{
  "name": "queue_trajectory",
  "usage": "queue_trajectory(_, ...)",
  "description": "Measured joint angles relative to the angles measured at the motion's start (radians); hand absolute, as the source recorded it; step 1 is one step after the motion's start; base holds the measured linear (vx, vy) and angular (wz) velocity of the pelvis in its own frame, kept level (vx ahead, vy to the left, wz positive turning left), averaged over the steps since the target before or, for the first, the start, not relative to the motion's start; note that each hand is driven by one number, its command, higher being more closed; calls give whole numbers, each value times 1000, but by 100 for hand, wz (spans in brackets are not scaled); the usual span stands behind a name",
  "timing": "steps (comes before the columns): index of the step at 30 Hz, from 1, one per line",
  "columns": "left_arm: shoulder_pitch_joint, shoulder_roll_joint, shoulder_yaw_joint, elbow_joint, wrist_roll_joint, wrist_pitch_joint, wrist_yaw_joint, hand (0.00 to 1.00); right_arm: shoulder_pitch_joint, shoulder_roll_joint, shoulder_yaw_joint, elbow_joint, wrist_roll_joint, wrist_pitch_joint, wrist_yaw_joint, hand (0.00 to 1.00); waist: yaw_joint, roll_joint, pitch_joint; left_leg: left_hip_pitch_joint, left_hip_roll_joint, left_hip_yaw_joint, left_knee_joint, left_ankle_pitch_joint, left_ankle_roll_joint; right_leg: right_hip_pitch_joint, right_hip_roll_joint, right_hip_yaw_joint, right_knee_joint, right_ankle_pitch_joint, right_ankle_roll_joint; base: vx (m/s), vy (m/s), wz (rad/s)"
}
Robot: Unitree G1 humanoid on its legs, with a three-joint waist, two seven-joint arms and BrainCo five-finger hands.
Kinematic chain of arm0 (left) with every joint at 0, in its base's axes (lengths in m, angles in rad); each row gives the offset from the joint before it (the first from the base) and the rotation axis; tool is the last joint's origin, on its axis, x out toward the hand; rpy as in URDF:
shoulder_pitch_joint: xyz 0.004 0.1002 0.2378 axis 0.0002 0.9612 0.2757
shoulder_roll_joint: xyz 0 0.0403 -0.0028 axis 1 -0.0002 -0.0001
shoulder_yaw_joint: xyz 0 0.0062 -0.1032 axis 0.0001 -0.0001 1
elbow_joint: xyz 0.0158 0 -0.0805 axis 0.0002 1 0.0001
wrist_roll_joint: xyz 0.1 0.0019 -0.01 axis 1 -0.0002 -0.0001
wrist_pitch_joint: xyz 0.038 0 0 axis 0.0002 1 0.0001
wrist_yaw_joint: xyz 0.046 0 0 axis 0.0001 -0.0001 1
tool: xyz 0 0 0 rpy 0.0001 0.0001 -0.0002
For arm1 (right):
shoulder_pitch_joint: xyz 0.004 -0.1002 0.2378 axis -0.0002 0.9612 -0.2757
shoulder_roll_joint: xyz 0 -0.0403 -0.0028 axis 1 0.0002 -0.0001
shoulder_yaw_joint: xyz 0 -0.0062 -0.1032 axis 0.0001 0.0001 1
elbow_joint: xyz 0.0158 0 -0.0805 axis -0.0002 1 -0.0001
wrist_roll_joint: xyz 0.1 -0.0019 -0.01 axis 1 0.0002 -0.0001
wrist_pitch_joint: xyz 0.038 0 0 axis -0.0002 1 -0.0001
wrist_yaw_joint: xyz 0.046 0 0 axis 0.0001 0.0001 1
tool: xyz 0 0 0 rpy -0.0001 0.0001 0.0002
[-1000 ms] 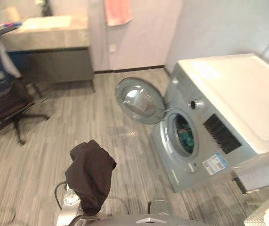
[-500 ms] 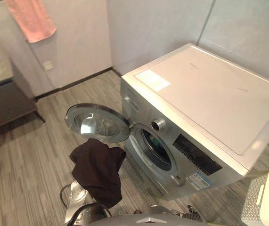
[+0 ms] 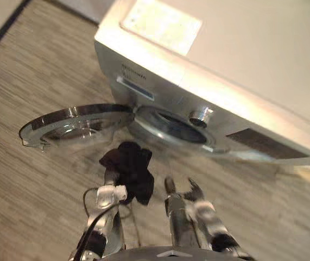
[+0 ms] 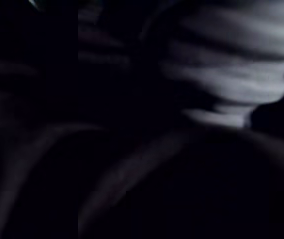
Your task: Pick up the laundry basket with both hands and put the clothes into the washing machine.
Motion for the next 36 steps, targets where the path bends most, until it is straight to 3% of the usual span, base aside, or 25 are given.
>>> queue_trajectory(5,-134,0,-7,45,-29,-10,54,100,-54,50,60,-35,56,-23,-27,0,10,5,31,-49,30,55,30,-14,29,-70,11,32,-40,65,17,-31,69,-47)
queue_trajectory(7,-222,-3,6,49,-74,-15,93,100,-70,42,103,-108,163,-41,-56,0,17,4,71,-90,103,92,136,-65,29,-189,59,-4,123,82,13,-119,-37,-109)
queue_trajectory(9,-289,-12,27,53,-110,-21,110,100,-75,33,121,-156,253,-65,-56,0,-4,4,105,-118,126,89,206,-99,31,-267,73,-41,258,71,9,-151,-59,-57)
queue_trajectory(12,-416,-40,103,86,-153,-38,143,100,-81,26,124,-223,377,-115,-59,0,-24,6,172,-173,173,81,302,-157,43,-377,54,-156,380,64,-30,-172,-113,-39)
queue_trajectory(13,-450,-39,131,88,-165,-45,156,100,-82,29,137,-226,401,-121,-63,0,-22,5,175,-210,187,82,312,-158,41,-429,29,-218,386,33,-97,-133,-177,-27)
queue_trajectory(15,-480,-39,165,88,-174,-53,185,100,-72,31,174,-223,426,-129,-77,0,-21,-8,183,-235,196,80,309,-141,12,-407,-49,-304,285,53,-86,-31,-232,1)
queue_trajectory(17,-482,-38,202,83,-185,-64,209,100,-63,42,191,-227,443,-138,-77,0,-22,-11,196,-250,215,41,296,-123,-16,-415,-35,-355,301,53,-110,22,-257,14)
queue_trajectory(21,-493,-24,243,84,-198,-67,226,100,-23,36,204,-313,543,-192,-66,0,-39,-37,206,-264,253,-27,276,-39,-60,-452,-13,-423,444,-41,-171,122,-339,30)
queue_trajectory(24,-537,33,294,83,-244,-67,250,100,0,39,209,-369,645,-237,-38,0,-44,-67,211,-295,265,-94,301,-35,-62,-491,20,-436,512,-82,-203,109,-256,-10)
queue_trajectory(26,-581,69,303,83,-253,-68,263,100,1,28,206,-383,668,-264,-38,0,-57,-67,211,-319,253,-143,299,-31,-57,-511,21,-452,538,-99,-213,111,-184,11)
queue_trajectory(29,-685,126,307,83,-252,-68,282,100,6,-1,191,-412,719,-275,-37,0,-72,-68,211,-325,231,-152,251,1,-52,-526,15,-452,543,-112,-215,84,-109,21)
queue_trajectory(32,-780,211,317,83,-252,-68,290,100,20,-3,189,-419,744,-301,-39,0,-83,-83,210,-297,220,-118,205,28,-92,-535,14,-424,525,-106,-215,59,-35,-6)
queue_trajectory(34,-835,272,313,83,-270,-59,299,100,28,1,189,-431,743,-307,-39,0,-87,-83,210,-269,228,-70,169,30,-142,-547,39,-383,479,-68,-193,38,13,-53)
queue_trajectory(36,-862,291,318,83,-269,-59,303,100,32,7,188,-445,744,-307,-39,0,-89,-83,210,-275,243,-44,179,17,-135,-559,64,-353,444,-30,-175,51,72,-72)
